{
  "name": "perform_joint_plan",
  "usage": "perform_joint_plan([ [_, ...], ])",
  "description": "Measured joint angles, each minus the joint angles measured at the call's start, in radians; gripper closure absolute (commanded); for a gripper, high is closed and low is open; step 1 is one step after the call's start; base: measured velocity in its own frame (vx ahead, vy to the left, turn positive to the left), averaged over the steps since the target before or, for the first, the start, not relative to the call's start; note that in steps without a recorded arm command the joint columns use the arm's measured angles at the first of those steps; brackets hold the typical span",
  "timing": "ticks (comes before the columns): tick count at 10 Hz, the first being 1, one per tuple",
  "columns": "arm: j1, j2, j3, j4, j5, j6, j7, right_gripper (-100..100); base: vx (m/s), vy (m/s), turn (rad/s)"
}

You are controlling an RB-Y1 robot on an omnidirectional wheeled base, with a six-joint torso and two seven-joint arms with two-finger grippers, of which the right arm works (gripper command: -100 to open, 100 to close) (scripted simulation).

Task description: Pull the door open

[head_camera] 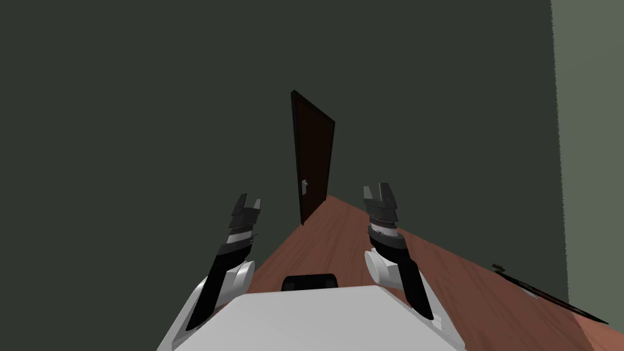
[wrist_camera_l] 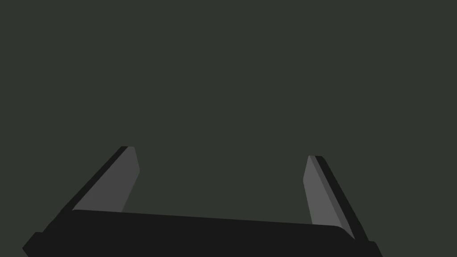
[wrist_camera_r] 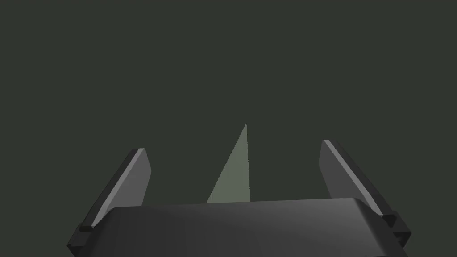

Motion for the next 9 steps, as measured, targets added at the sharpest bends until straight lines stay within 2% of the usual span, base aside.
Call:
perform_joint_plan([
  [4,-0.039,-0.02,0.007,0.077,0.044,0.017,0.05,-100,0.11,-0.031,0.095],
  [6,-0.052,-0.022,0.024,0.13,0.073,0.009,0.084,-100,0.093,-0.032,0.092],
  [8,-0.069,-0.037,0.023,0.166,0.094,0.019,0.108,-100,0.076,-0.041,0.115],
  [9,-0.082,-0.039,0.027,0.202,0.109,0.015,0.125,-100,0.086,-0.033,0.108],
])
